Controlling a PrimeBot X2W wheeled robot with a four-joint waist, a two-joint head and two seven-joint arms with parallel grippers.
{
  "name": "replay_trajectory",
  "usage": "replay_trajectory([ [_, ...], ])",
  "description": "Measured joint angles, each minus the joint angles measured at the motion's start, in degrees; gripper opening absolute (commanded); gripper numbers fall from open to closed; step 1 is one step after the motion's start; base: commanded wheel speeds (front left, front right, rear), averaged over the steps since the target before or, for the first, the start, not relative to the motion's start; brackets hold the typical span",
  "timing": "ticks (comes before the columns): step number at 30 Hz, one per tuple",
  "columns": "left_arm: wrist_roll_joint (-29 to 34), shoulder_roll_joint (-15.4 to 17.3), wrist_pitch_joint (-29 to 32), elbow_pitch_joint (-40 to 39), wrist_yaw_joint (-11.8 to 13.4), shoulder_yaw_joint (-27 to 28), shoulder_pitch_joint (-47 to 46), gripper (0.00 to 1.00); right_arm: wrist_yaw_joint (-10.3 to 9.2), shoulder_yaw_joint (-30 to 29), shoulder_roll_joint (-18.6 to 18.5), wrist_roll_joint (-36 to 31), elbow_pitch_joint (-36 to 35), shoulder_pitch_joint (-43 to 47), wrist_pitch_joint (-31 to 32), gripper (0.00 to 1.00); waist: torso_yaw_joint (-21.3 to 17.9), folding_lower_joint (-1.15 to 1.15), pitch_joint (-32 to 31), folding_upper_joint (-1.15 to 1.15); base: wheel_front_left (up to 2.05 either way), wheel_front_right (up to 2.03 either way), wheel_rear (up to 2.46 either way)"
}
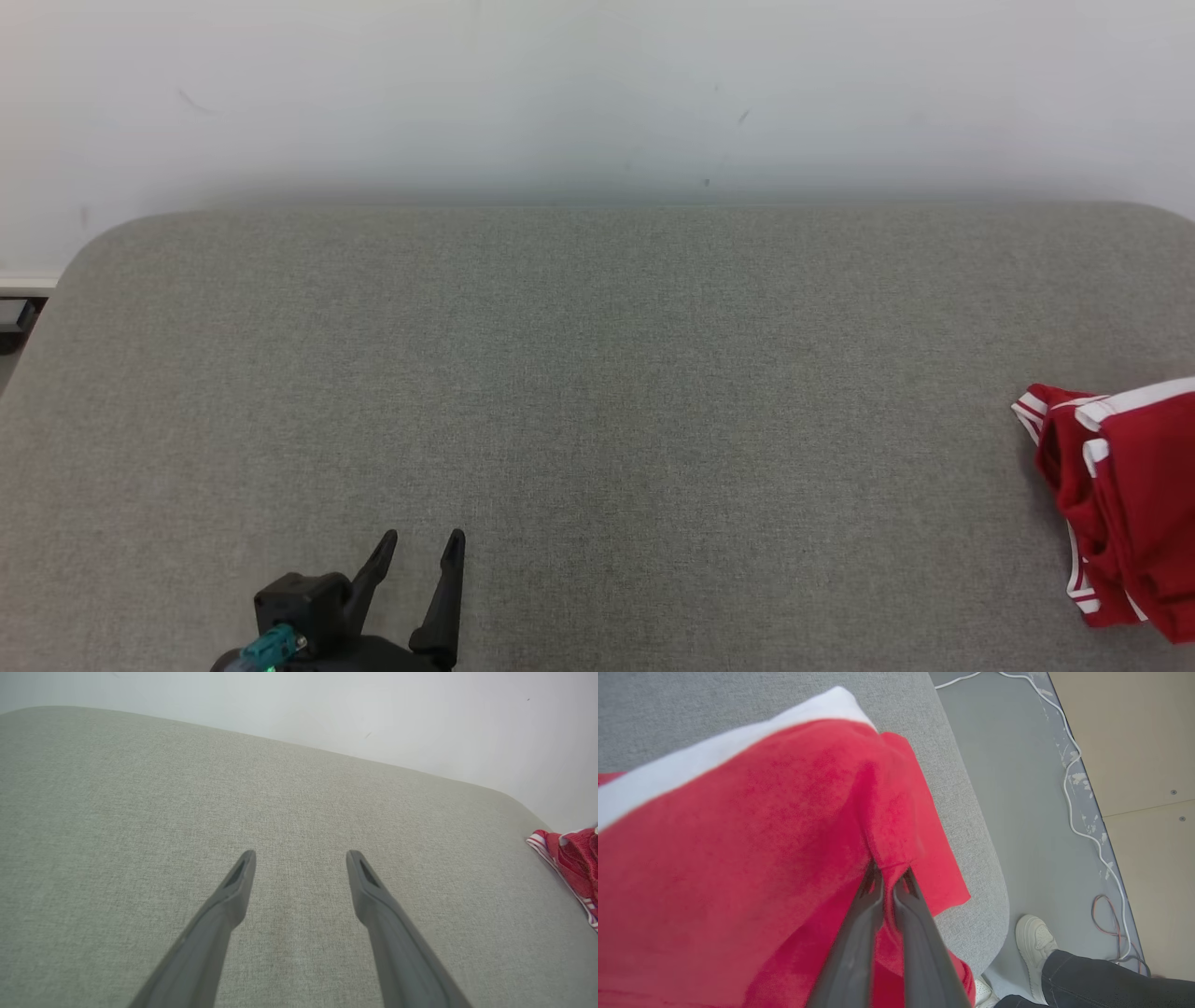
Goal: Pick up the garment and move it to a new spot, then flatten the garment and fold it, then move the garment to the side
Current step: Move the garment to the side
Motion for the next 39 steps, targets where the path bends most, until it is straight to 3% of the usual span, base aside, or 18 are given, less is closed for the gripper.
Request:
replay_trajectory([
  [7, 0.0, 0.2, 0.0, 0.0, 0.0, 0.3, -0.6, 1.00, 0.00, -2.9, -0.3, 0.3, 0.0, 1.0, -1.3, 0.00, -0.8, 0.00, -0.2, 0.00, 0.00, 0.00, 0.00],
  [8, 0.0, 0.2, 0.0, 0.0, 0.0, 0.2, -0.6, 1.00, 0.00, -3.1, -0.4, 0.4, 0.0, 1.0, -1.8, 0.26, -0.9, -0.01, -0.2, 0.00, 0.00, 0.00, 0.00],
  [9, 0.1, 0.2, 0.0, 0.0, 0.0, 0.1, -0.6, 1.00, 0.00, -3.3, -0.4, 0.4, 0.0, 1.0, -2.1, 0.42, -1.0, 0.00, -0.2, 0.00, 0.00, 0.00, 0.00],
  [10, 0.2, 0.2, 0.1, 0.0, 0.0, -0.1, -0.6, 1.00, 0.00, -3.8, -0.5, 0.4, 0.0, 1.1, -2.6, 1.00, -1.1, 0.00, -0.2, 0.00, 0.00, 0.00, 0.00],
  [23, 1.2, 0.2, 0.4, 0.5, -0.5, -0.5, -0.9, 1.00, 0.00, -7.3, -2.0, -1.1, 0.1, 0.8, -11.8, 1.00, -1.0, 0.00, -1.1, 0.00, 0.00, 0.00, 0.00],
  [28, 1.0, 1.3, -1.7, 0.0, -0.4, 3.0, -0.9, 1.00, 0.00, -7.3, 2.6, -1.6, -1.9, -0.5, -20.3, 1.00, -1.2, 0.00, -2.5, 0.00, 0.00, 0.00, 0.00],
  [30, -0.3, 3.2, -3.2, -0.4, 0.1, 6.2, -0.9, 1.00, 1.52, -7.4, 4.3, -1.6, -5.8, 0.1, -26.0, 1.00, -1.6, -0.01, -3.7, 0.00, 0.00, 0.00, 0.00],
  [34, -1.2, 3.0, -4.0, -0.2, 0.6, 8.8, -0.9, 1.00, 3.97, -6.9, 5.5, -2.3, -9.4, 3.1, -32.1, 1.00, -2.2, -0.01, -5.1, 0.00, 0.00, 0.00, 0.00],
  [39, -2.1, 1.8, -4.7, 0.2, 0.7, 10.6, -0.7, 1.00, 4.99, -6.7, 7.7, -2.9, -13.1, 6.3, -37.7, 1.00, -3.0, -0.01, -6.6, -0.01, 0.00, 0.00, 0.00],
])
